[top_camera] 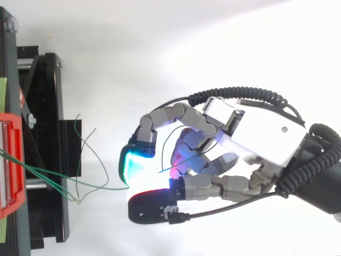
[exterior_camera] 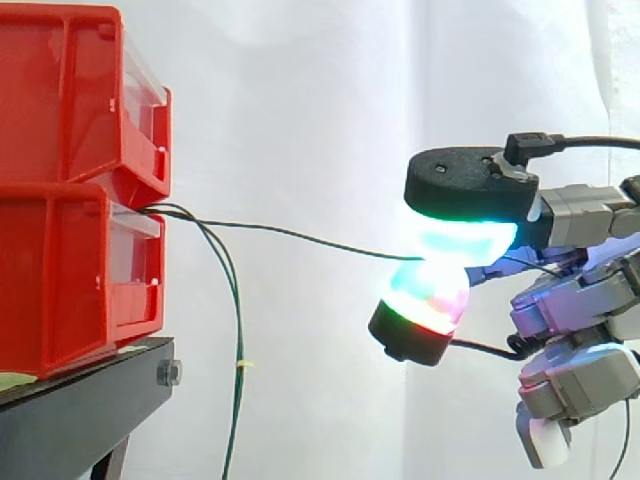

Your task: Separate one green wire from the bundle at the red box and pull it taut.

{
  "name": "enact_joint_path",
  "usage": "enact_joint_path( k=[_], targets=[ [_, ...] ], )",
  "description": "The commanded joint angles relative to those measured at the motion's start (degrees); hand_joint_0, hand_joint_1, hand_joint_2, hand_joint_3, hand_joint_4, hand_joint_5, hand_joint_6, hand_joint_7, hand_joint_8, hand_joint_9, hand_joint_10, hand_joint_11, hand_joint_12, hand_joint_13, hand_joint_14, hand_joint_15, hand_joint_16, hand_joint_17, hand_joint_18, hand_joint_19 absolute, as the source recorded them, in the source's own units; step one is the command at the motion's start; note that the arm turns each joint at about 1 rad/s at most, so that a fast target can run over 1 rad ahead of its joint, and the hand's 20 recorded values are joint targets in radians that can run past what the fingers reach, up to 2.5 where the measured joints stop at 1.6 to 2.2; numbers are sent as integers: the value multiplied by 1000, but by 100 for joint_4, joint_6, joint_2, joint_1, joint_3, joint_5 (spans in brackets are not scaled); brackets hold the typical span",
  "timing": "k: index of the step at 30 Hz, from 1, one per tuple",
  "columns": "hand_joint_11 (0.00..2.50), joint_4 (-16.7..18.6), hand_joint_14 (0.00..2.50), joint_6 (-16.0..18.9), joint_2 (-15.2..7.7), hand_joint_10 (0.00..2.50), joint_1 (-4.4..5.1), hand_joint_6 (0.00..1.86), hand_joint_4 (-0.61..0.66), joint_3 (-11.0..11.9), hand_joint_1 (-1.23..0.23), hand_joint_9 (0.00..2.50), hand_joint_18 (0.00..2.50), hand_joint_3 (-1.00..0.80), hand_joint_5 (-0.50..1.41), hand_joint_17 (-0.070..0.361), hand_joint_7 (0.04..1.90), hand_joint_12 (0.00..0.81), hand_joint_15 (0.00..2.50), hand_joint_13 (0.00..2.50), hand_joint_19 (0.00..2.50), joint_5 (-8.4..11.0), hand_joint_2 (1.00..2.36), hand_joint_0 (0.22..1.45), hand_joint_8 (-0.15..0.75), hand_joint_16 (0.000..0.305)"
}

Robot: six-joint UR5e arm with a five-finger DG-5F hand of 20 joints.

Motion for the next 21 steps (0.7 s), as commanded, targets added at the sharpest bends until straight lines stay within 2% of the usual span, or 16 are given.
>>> enact_joint_path(
  k=[1,21],
  targets=[
    [1393,0,15,0,1,1565,2,936,16,3,-730,1358,835,-167,-121,74,1123,293,1535,1418,885,4,1018,591,242,33],
    [1402,0,15,0,1,1551,2,936,14,3,-731,1360,834,-166,-121,74,1123,294,1528,1416,882,4,1018,591,237,33]
  ],
)
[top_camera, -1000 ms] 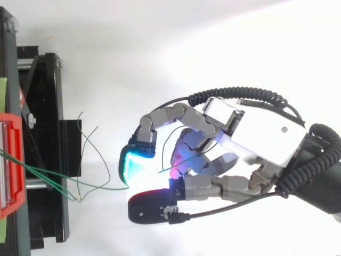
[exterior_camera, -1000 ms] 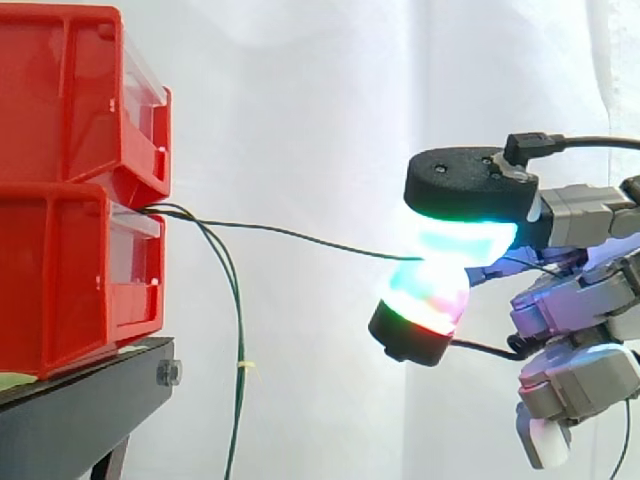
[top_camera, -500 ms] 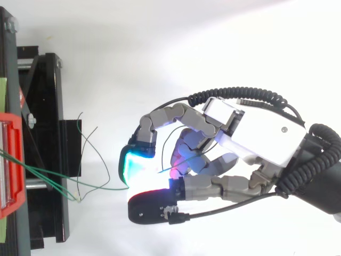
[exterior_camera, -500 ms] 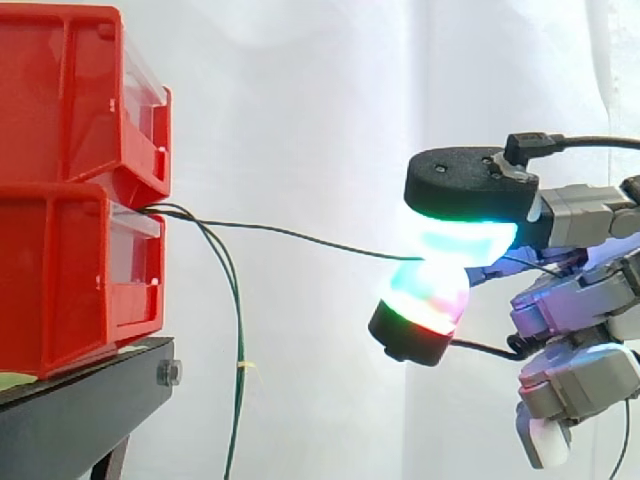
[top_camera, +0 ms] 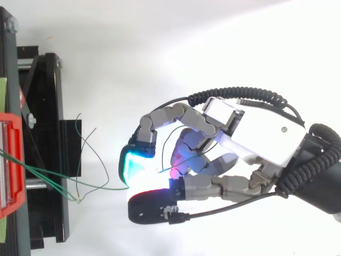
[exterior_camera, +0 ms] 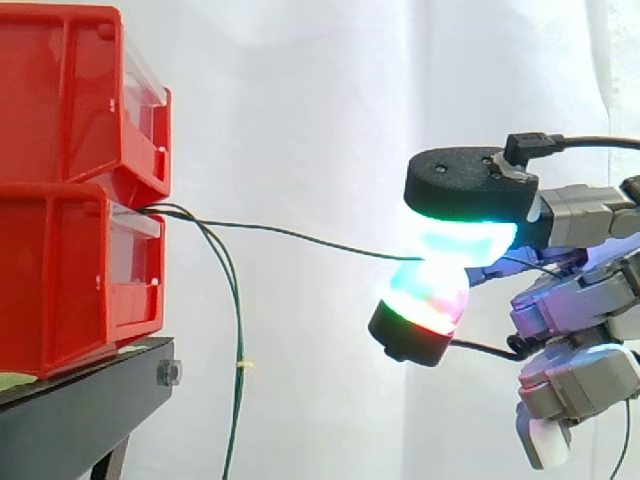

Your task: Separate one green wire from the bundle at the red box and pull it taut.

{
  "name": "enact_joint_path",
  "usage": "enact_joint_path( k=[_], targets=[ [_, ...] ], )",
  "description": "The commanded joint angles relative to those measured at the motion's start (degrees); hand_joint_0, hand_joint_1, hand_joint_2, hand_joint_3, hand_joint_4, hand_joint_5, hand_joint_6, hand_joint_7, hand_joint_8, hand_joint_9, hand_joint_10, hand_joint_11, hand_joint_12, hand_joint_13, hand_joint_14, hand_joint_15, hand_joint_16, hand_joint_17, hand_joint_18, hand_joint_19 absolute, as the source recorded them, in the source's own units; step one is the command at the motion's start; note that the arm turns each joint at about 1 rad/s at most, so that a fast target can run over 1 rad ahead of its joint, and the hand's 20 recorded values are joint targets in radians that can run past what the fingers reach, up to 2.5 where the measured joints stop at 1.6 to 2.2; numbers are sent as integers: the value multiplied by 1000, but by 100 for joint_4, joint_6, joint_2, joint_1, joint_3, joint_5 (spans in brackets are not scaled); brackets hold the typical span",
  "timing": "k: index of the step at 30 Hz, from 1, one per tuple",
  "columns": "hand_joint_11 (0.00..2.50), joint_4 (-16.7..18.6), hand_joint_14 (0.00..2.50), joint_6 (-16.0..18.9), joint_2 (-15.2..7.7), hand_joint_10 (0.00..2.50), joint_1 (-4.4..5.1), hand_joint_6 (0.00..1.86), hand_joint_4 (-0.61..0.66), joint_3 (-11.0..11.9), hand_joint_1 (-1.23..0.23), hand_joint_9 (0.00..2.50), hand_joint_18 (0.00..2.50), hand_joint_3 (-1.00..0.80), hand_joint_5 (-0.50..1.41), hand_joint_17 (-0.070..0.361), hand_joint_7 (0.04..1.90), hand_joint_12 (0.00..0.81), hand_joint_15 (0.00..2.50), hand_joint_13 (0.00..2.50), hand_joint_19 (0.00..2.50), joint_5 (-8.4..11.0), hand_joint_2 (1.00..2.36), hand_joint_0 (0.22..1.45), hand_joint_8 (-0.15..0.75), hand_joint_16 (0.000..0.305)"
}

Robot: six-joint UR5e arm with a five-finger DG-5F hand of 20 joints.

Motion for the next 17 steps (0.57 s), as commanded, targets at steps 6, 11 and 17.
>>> enact_joint_path(
  k=[6,11,17],
  targets=[
    [1404,0,15,0,1,1548,1,936,17,-6,-731,1363,834,-167,-121,74,1121,297,1535,1413,882,4,1018,591,237,33],
    [1403,0,16,0,1,1549,1,936,17,3,-731,1364,833,-168,-121,74,1121,292,1543,1413,882,4,1018,591,243,33],
    [1403,0,17,0,1,1549,1,936,17,3,-731,1365,834,-167,-121,75,1120,299,1541,1413,881,4,1017,591,245,33]
  ],
)
